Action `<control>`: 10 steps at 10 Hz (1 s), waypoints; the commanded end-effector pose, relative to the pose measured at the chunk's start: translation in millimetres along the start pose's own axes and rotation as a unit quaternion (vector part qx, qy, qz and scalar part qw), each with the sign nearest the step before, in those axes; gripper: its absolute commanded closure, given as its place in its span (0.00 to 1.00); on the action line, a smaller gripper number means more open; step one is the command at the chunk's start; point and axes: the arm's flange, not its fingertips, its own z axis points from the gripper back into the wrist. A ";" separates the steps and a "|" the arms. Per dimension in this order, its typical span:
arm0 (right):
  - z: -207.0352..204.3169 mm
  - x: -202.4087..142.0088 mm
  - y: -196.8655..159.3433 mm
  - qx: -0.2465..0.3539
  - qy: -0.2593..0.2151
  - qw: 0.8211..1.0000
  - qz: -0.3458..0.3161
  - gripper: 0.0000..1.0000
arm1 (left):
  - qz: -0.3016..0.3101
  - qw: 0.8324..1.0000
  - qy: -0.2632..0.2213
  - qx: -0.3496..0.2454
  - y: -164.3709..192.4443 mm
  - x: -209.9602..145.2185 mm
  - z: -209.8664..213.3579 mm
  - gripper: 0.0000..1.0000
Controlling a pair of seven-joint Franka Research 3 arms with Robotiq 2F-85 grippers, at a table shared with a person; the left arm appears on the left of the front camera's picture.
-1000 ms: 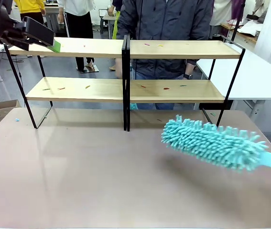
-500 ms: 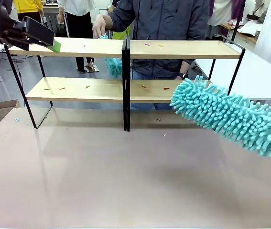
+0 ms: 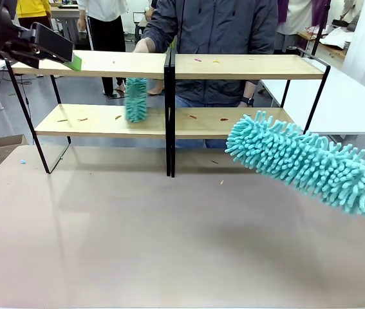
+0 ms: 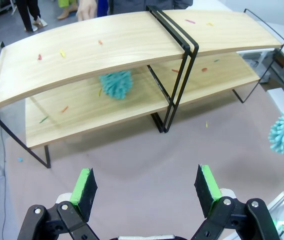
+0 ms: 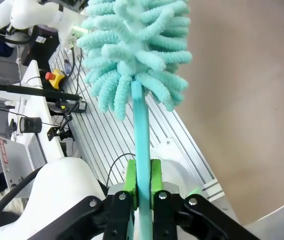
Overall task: Clean the shelves.
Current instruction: Clean a randomly selected level of the Shelf with the Duster.
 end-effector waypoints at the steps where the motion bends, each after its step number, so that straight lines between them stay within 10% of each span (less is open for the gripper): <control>1: -5.5 -1.0 -1.5 -0.012 -0.001 1.000 0.020 0.88 | 0.001 1.000 -0.005 -0.002 1.2 0.0 0.1 0.00; 5: -59.0 85.3 -16.8 -0.031 0.081 0.996 -0.027 0.88 | 0.001 1.000 -0.005 -0.002 1.2 0.0 0.1 0.00; 10: -118.5 160.7 -43.4 -0.055 0.074 0.987 -0.133 0.88 | 0.001 1.000 -0.005 -0.002 1.2 0.0 0.1 0.00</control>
